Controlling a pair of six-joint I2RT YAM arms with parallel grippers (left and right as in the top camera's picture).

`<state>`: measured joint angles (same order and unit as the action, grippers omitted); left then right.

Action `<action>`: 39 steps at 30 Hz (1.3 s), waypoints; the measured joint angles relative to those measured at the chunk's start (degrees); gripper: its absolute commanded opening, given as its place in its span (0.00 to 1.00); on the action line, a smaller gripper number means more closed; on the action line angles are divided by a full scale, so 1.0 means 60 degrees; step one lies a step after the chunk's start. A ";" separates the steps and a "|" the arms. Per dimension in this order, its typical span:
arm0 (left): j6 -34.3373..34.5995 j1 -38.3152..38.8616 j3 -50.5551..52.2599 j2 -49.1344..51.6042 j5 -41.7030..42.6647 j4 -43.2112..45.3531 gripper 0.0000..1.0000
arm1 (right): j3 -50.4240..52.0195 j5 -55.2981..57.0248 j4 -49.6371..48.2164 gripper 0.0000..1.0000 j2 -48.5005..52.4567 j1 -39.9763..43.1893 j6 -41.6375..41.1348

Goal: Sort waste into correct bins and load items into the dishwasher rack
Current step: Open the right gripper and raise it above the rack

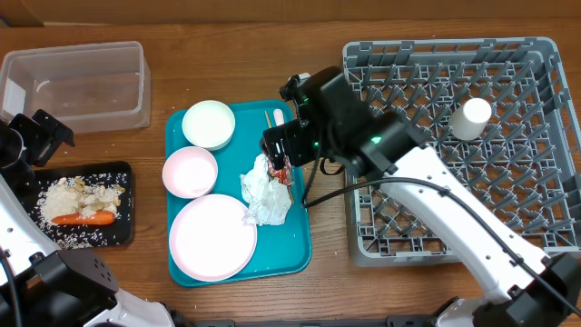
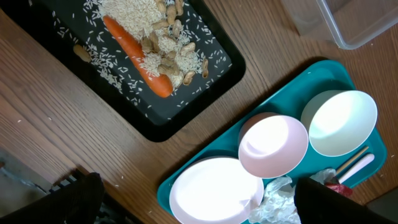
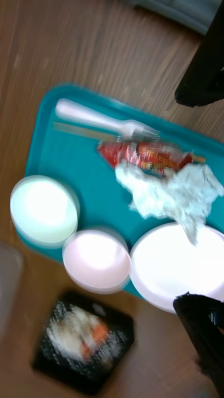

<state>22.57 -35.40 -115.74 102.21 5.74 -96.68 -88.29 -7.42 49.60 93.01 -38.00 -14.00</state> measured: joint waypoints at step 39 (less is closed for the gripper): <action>0.0033 0.0000 0.0000 0.0000 0.0117 0.0266 1.00 | 0.0000 0.2116 0.1734 1.00 0.0062 0.5264 -0.2459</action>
<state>22.76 -35.40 -115.74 102.21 6.44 -95.09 -88.29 5.28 60.01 93.38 -6.42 -28.75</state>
